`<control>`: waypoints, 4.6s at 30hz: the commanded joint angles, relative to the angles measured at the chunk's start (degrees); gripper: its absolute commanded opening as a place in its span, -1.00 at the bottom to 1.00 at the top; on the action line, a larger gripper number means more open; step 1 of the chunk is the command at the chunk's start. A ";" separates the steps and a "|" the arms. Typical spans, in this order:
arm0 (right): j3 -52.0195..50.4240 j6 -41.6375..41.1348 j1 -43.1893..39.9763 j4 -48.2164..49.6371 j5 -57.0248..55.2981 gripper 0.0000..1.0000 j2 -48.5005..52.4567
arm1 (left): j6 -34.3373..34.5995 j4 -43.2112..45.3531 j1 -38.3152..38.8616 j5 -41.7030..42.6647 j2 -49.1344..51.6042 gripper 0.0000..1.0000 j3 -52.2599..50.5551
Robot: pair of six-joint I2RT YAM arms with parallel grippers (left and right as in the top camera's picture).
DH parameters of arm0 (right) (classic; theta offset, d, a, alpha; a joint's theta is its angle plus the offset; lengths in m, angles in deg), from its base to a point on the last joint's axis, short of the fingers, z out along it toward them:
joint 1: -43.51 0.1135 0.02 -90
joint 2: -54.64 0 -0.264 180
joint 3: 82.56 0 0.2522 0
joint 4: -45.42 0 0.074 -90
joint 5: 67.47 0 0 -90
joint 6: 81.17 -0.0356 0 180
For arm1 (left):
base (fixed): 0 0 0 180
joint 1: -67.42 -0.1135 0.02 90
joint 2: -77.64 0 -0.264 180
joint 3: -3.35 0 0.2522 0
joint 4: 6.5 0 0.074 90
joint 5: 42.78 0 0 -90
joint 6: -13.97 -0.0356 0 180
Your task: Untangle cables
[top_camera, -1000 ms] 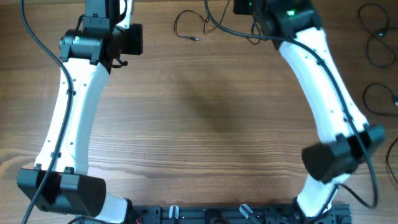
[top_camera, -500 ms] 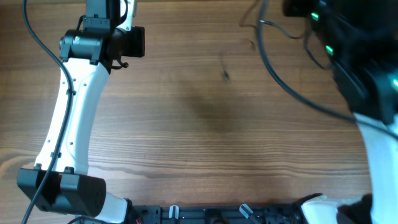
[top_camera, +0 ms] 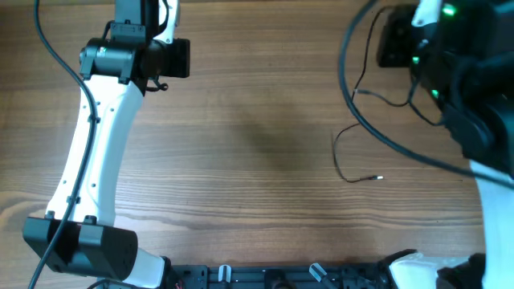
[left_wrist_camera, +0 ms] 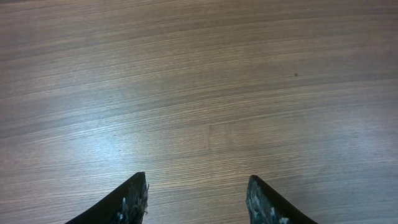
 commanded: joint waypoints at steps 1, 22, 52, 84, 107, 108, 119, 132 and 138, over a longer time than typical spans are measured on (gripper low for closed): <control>0.22 -3.30 0.09 -3.87 0.00 -0.91 4.11 | 0.83 0.02 0.59 0.92 -1.01 0.06 -0.04; -9.35 -11.74 -0.42 -11.78 3.85 -0.92 16.57 | 0.31 0.09 0.59 0.92 -1.01 0.07 -0.04; -0.37 -8.20 -15.34 -3.32 -2.03 -0.91 5.62 | -0.31 0.31 0.59 0.92 -1.01 0.08 -0.04; 27.32 -5.70 -49.40 -13.81 -3.89 -0.92 3.78 | -0.28 1.31 0.59 1.16 -1.03 0.10 -0.04; 27.04 -10.80 -79.84 -14.49 8.94 -0.91 19.32 | 1.01 0.79 0.59 1.55 -1.03 0.10 -0.04; 27.04 -10.82 -79.84 -14.67 9.94 -0.91 20.70 | 1.01 0.92 0.59 1.55 -1.03 0.11 -0.04; 26.29 -14.67 -79.82 -14.19 10.56 -0.91 28.76 | 0.98 1.57 0.59 1.55 -1.03 0.11 -0.04; 26.29 -14.91 -79.69 -13.64 9.14 -0.91 32.52 | 0.98 1.60 0.59 1.55 -1.03 0.10 -0.04; 26.29 -16.17 -79.69 -13.51 7.43 -0.91 32.59 | 0.98 1.62 0.59 1.55 -1.03 0.11 -0.04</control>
